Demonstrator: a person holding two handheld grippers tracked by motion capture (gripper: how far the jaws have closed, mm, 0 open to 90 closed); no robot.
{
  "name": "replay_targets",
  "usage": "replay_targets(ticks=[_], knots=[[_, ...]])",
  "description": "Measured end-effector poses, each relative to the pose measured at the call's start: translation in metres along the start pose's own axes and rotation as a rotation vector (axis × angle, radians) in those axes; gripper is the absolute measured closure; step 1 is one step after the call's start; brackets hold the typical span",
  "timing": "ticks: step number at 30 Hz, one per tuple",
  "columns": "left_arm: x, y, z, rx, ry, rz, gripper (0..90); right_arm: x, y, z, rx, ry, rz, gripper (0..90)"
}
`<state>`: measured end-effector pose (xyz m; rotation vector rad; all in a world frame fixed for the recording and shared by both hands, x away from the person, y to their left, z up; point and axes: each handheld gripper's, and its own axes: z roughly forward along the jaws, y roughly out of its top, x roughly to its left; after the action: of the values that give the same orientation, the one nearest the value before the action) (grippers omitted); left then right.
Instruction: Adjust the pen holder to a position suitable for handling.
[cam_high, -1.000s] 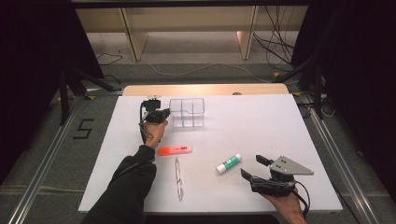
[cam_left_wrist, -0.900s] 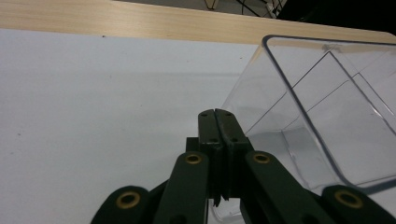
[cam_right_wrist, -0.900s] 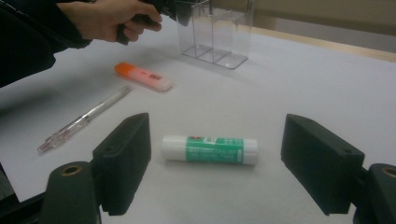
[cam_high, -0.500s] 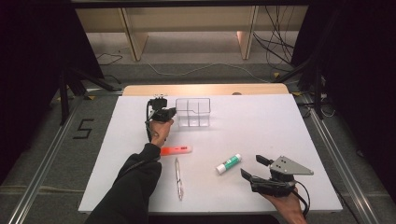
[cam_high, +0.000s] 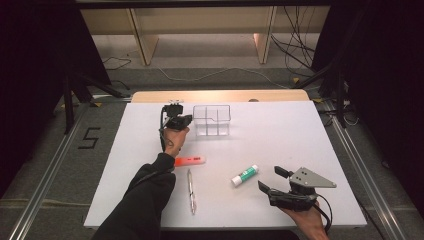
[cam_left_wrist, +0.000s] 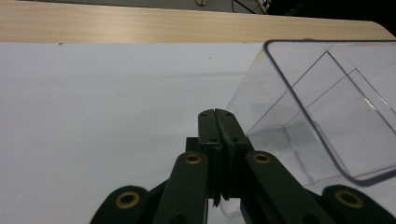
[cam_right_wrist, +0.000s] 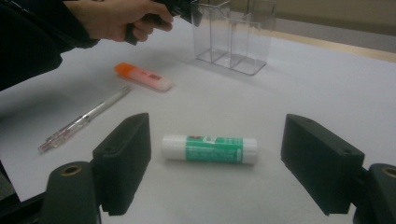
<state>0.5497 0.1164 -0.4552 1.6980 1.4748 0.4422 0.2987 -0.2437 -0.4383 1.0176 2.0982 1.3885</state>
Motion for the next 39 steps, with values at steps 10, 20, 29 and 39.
replay_targets(ticks=[10,20,29,39], knots=[[0.016,0.000,-0.037,-0.007,0.024,-0.005,65.1,0.001,0.000,0.000,0.003,-0.008,0.006,25.1],[0.004,-0.009,-0.073,0.040,0.025,0.029,35.2,0.002,0.001,-0.001,-0.001,-0.008,-0.007,25.1],[-0.011,-0.025,-0.098,0.076,0.002,0.069,23.6,0.003,0.001,-0.001,0.002,-0.006,-0.008,25.1],[-0.022,-0.042,-0.119,0.075,-0.038,0.090,21.1,0.002,0.001,-0.001,0.004,-0.009,-0.005,25.1]])
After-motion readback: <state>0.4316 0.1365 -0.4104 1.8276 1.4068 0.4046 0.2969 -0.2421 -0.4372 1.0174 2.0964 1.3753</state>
